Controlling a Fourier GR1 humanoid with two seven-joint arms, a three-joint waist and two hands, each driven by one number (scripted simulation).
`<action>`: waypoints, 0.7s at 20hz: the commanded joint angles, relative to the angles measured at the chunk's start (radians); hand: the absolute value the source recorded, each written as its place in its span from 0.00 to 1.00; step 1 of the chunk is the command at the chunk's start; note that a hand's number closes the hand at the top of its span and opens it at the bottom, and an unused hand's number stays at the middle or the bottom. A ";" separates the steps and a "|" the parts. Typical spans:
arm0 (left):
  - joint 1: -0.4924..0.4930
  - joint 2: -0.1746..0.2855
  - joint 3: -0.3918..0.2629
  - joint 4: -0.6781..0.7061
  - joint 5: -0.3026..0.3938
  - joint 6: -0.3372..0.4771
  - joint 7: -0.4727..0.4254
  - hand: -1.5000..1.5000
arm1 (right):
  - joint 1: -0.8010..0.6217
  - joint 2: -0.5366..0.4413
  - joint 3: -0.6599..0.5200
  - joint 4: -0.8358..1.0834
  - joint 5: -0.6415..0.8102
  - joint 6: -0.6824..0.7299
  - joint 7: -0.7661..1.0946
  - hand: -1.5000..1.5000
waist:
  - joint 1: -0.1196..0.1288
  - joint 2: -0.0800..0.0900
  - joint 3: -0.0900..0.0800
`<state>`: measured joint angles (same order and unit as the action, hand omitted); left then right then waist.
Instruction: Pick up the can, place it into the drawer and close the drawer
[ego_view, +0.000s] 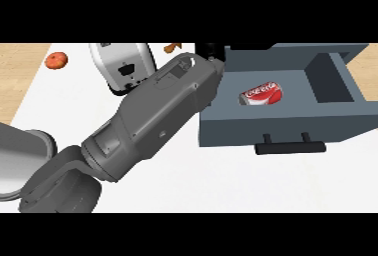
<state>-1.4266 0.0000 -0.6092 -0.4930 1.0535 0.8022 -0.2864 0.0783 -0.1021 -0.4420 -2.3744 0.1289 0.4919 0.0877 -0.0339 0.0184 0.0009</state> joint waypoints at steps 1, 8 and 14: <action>-0.022 0.000 0.031 0.020 0.002 -0.033 0.024 0.00 | -0.042 0.027 0.135 0.023 0.210 -0.031 -0.023 0.00 | 0.025 -0.007 -0.001; 0.033 0.015 0.009 -0.052 -0.013 -0.015 0.031 0.00 | -0.258 -0.018 0.278 0.252 0.520 -0.158 -0.040 0.00 | 0.062 -0.014 -0.002; 0.031 0.061 0.003 -0.052 -0.054 -0.008 0.090 0.00 | -0.365 -0.037 0.399 0.468 0.715 -0.254 -0.118 0.00 | 0.056 -0.016 -0.001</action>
<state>-1.4124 0.0256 -0.5998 -0.5283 1.0261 0.8089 -0.2205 -0.2153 -0.1197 -0.1011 -2.0261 0.7362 0.2873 0.0010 0.0176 0.0056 -0.0002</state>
